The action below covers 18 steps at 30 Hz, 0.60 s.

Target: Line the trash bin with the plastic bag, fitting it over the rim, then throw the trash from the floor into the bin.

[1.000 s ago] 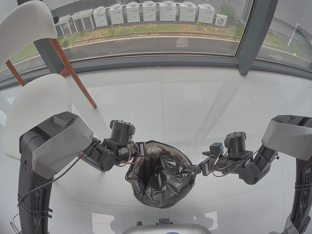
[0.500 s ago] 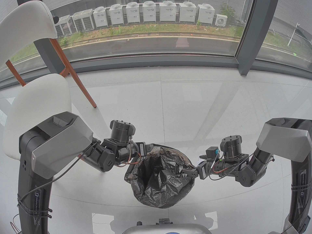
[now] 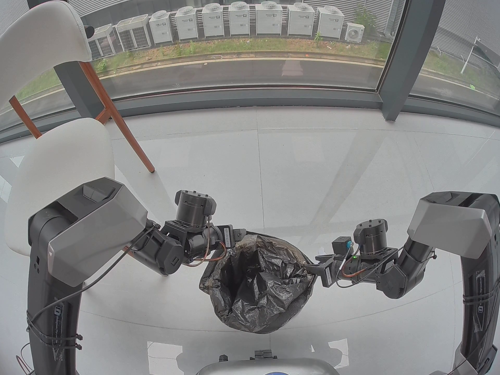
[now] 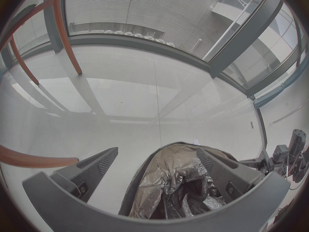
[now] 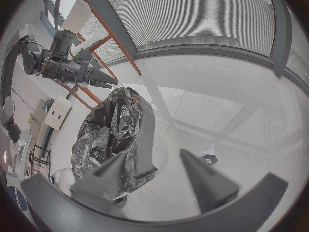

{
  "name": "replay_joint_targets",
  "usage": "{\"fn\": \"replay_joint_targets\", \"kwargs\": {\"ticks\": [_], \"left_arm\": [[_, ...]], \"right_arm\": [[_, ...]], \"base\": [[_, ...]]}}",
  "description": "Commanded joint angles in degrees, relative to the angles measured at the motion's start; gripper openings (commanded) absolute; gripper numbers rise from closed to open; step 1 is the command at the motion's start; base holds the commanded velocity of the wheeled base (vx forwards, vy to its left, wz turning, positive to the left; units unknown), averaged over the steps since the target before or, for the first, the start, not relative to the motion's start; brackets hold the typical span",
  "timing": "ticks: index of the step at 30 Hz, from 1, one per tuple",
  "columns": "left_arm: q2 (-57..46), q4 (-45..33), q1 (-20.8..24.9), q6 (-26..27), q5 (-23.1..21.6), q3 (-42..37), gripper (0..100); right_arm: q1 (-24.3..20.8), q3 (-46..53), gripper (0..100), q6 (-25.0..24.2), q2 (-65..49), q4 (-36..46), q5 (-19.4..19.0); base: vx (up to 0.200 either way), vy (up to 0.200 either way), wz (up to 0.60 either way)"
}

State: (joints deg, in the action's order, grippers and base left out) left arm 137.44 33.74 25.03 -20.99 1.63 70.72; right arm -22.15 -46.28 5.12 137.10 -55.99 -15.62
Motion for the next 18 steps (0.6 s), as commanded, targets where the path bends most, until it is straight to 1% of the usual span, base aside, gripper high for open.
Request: {"fn": "replay_joint_targets", "kwargs": {"ticks": [1, 4, 12, 18], "left_arm": [[-0.9, 2.5, -0.2, -0.5, 0.4, -1.3, 100], [-1.1, 4.1, -0.2, -1.7, 0.8, -2.6, 100], [-1.6, 6.7, -0.3, -2.1, 1.5, -5.1, 100], [-2.0, 6.7, -0.3, -3.0, 1.6, -5.3, 100]], "right_arm": [[0.5, -1.2, 0, 0.0, 0.7, 0.2, 0.0], [0.9, -1.8, 0, 0.1, 0.6, 0.4, -0.1], [1.9, -2.2, 0, 0.1, 0.8, 0.4, -0.1], [2.0, -1.6, 0, 0.1, 1.6, 0.1, -0.1]], "base": [[0.0, 0.0, 0.0], [0.0, 0.0, 0.0], [0.0, 0.0, 0.0], [0.0, 0.0, 0.0]]}}
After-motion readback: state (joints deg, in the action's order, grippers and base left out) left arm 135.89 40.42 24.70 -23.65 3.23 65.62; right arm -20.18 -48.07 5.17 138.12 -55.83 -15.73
